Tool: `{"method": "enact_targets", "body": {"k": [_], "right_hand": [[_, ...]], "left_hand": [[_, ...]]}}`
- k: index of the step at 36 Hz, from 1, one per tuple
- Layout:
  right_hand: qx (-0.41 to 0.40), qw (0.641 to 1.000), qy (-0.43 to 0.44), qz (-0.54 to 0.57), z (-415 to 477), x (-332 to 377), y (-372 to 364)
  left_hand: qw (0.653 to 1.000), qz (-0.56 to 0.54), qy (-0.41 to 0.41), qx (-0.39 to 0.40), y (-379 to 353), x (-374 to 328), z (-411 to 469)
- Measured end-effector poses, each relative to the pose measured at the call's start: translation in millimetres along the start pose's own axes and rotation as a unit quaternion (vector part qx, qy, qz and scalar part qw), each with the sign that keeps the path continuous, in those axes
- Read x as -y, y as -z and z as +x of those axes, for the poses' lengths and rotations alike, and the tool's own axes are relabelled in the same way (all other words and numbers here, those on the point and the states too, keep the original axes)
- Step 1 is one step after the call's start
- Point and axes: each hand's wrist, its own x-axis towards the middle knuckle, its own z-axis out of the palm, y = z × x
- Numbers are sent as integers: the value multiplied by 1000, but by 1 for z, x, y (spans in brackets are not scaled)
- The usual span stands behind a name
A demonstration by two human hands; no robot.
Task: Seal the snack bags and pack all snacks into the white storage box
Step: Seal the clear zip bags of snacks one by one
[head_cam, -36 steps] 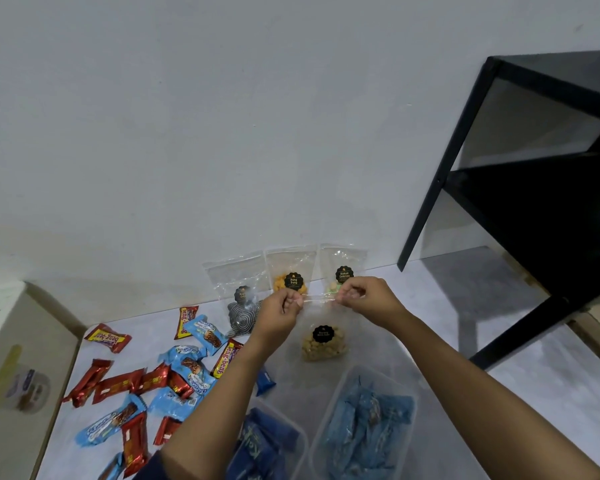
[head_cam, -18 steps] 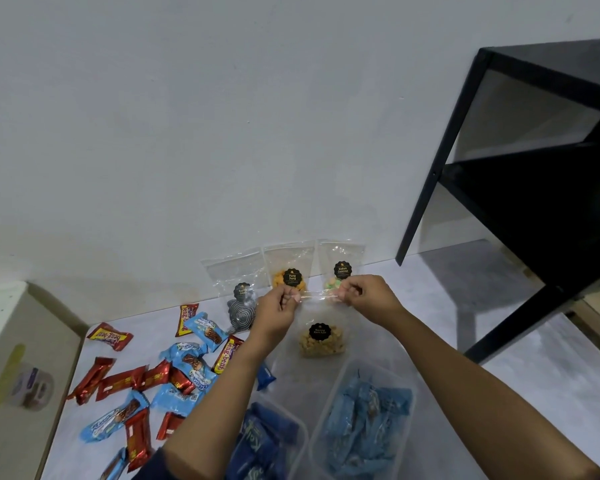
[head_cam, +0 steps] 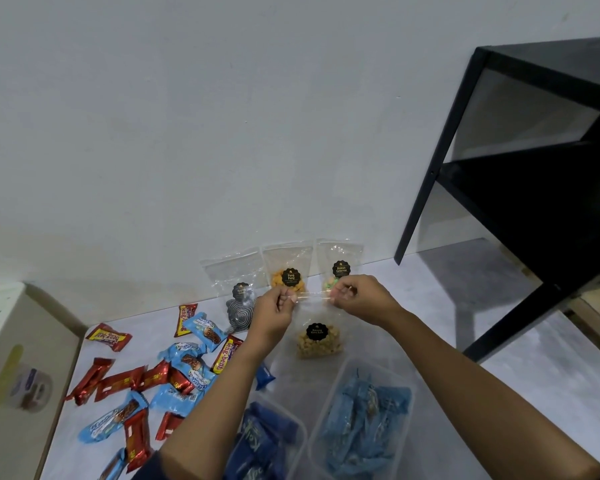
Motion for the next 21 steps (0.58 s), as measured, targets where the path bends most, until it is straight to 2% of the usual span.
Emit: {"method": "enact_targets", "body": {"k": [10,17,21], "right_hand": [[-16,998,24,-62,-1,10,-4],[11,998,6,-58,-4,18,-4],[14,997,25,-77,-5,24,-6]], "left_hand": [[1000,-10,-3,9,-1,-4,-4],[1000,-21,0,8,2,-5,-5],[1000,-13,-3,14,1,-8,-5]]}}
